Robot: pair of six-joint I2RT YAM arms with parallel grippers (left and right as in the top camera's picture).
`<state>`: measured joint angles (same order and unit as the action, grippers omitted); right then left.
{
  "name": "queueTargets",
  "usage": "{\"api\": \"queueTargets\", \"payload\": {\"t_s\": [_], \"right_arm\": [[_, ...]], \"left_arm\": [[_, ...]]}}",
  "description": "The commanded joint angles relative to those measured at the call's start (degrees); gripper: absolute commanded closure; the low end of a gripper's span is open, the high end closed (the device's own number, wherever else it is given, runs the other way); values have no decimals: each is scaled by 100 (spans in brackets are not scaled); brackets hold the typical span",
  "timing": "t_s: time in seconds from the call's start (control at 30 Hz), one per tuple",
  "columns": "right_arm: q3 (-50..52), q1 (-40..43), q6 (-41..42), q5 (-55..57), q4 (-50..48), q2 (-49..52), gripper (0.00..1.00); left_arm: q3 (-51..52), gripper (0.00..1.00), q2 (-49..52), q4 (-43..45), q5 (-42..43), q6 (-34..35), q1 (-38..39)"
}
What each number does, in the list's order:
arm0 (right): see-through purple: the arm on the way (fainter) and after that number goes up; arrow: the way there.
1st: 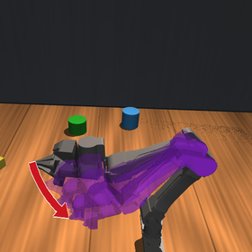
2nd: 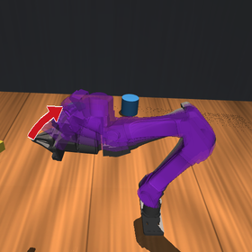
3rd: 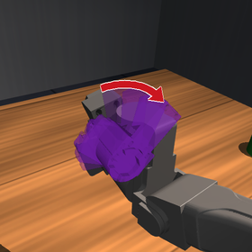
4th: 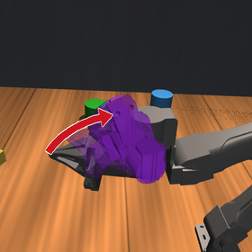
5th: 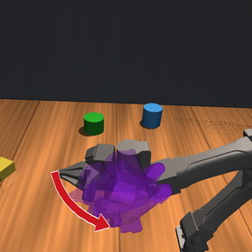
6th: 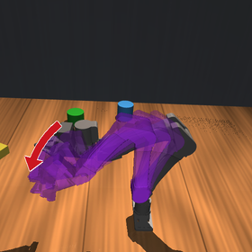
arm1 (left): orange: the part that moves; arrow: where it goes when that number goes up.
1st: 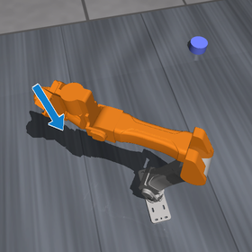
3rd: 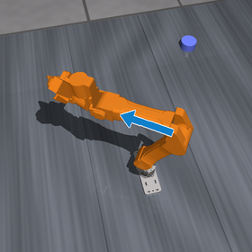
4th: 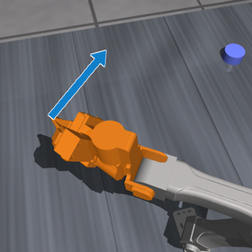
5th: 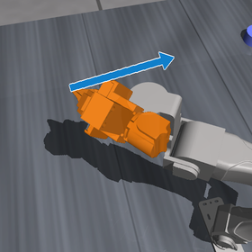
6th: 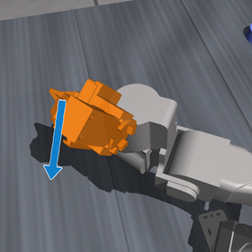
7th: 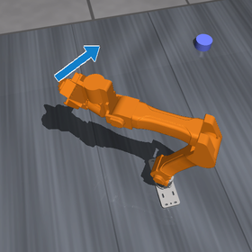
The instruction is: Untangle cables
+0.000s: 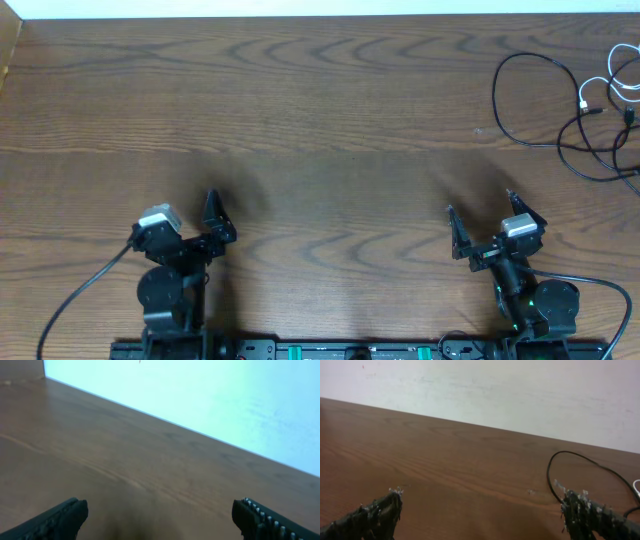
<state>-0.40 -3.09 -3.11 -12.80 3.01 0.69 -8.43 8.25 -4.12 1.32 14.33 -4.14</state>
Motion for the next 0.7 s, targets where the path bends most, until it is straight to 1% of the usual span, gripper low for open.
{"api": "queueTargets", "payload": {"t_s": [0.0, 0.2, 0.33, 0.67], "right_arm": [[9, 52, 90, 46, 26, -31, 1], [9, 52, 92, 46, 26, -31, 1], [9, 52, 90, 46, 26, -31, 1], [9, 52, 92, 46, 26, -31, 1]], "left_arm": [[385, 2, -396, 271, -55, -72, -28], [815, 2, -798, 337, -55, -70, -28], [820, 2, -820, 7, -76, -81, -11], [820, 2, -796, 9, -55, -94, -2]]}}
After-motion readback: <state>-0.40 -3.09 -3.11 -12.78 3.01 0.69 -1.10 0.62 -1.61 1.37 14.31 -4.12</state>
